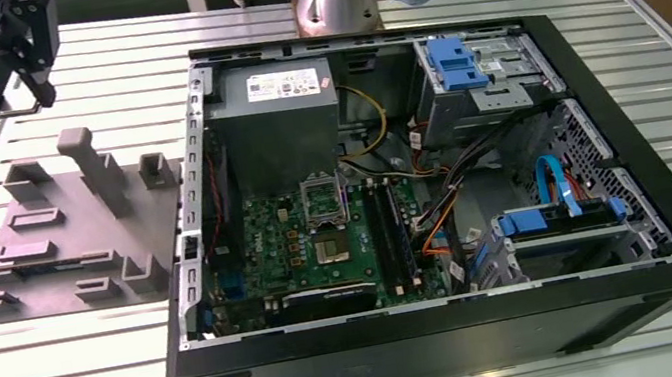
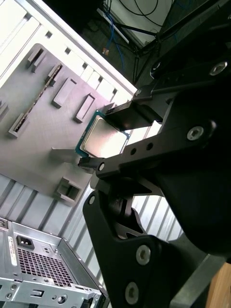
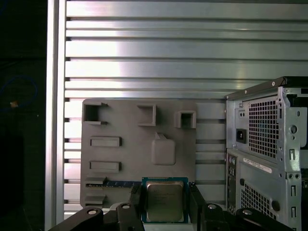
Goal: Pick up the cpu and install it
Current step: 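Pick up the cpu and move it towards the insertion slot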
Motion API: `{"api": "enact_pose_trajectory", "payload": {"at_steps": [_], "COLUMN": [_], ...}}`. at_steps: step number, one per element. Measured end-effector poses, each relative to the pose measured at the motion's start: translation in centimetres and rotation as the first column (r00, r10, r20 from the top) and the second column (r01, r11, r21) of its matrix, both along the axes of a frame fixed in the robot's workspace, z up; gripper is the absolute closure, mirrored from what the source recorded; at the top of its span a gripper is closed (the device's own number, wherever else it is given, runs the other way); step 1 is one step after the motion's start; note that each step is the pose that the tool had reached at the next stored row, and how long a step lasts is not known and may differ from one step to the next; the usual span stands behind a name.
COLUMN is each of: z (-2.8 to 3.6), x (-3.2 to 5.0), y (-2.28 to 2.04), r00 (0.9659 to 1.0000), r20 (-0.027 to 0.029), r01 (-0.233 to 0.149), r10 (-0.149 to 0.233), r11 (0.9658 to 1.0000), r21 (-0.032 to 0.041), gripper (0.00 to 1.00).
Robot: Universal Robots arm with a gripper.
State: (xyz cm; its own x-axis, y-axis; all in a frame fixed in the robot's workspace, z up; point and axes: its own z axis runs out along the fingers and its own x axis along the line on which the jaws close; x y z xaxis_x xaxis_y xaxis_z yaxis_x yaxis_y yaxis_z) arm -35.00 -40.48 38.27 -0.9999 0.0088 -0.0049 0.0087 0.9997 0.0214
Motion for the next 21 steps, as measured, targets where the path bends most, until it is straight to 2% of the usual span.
{"api": "enact_pose_trajectory", "payload": {"at_steps": [21], "z": [-0.03], "x": [0.68], "y": [0.0], "r00": [1.0], "r20": [0.0], "r01": [0.0], "r10": [0.0], "r11": [1.0], "r21": [0.0], "gripper": [0.53]}}
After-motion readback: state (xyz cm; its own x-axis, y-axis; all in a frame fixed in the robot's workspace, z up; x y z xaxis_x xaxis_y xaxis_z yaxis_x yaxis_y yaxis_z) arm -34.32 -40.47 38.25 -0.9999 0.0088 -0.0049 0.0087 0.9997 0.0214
